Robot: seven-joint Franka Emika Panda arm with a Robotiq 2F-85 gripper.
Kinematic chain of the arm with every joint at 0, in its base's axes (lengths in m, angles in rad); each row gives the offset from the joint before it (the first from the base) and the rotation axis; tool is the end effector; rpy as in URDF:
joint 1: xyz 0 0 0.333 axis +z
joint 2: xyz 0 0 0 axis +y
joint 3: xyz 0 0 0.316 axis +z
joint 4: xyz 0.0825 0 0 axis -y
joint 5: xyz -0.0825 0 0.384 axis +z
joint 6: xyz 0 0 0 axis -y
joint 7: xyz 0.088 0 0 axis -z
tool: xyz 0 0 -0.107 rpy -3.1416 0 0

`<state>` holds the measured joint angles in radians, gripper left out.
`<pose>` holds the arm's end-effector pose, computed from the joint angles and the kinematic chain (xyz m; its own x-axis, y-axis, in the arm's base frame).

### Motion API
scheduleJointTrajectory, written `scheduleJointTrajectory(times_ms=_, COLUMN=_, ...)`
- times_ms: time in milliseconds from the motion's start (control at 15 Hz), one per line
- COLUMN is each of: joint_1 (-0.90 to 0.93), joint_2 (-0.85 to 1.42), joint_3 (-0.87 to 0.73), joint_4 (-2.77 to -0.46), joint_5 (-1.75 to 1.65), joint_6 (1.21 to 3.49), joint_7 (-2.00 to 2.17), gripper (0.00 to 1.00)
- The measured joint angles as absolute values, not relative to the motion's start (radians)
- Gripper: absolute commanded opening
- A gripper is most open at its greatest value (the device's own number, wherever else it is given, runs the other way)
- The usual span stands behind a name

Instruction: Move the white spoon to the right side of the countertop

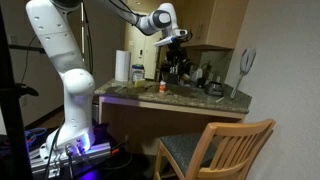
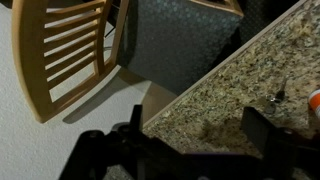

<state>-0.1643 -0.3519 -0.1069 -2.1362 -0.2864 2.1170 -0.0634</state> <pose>0.4577 -0.1471 0.5852 0.9544 -0.0550 0.2935 -0.1350 -0.9562 0.2596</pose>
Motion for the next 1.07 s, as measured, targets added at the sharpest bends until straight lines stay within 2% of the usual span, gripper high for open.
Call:
scheduleJointTrajectory(times_ms=267, joint_1=-0.145, joint_2=-0.354, joint_3=-0.104, joint_4=-2.147, joint_5=-0.281, joint_6=2.115, joint_7=-0.091, gripper=1.0)
scheduleJointTrajectory(times_ms=600, joint_1=-0.021, joint_2=-0.435, joint_3=-0.078, joint_4=-2.272, joint_5=-0.191, joint_6=2.073, joint_7=-0.223, gripper=1.0)
scheduleJointTrajectory(times_ms=1067, joint_1=0.096, joint_2=-0.796, joint_3=-0.094, joint_4=-2.553, joint_5=-0.081, joint_6=1.754, joint_7=-0.472, gripper=1.0)
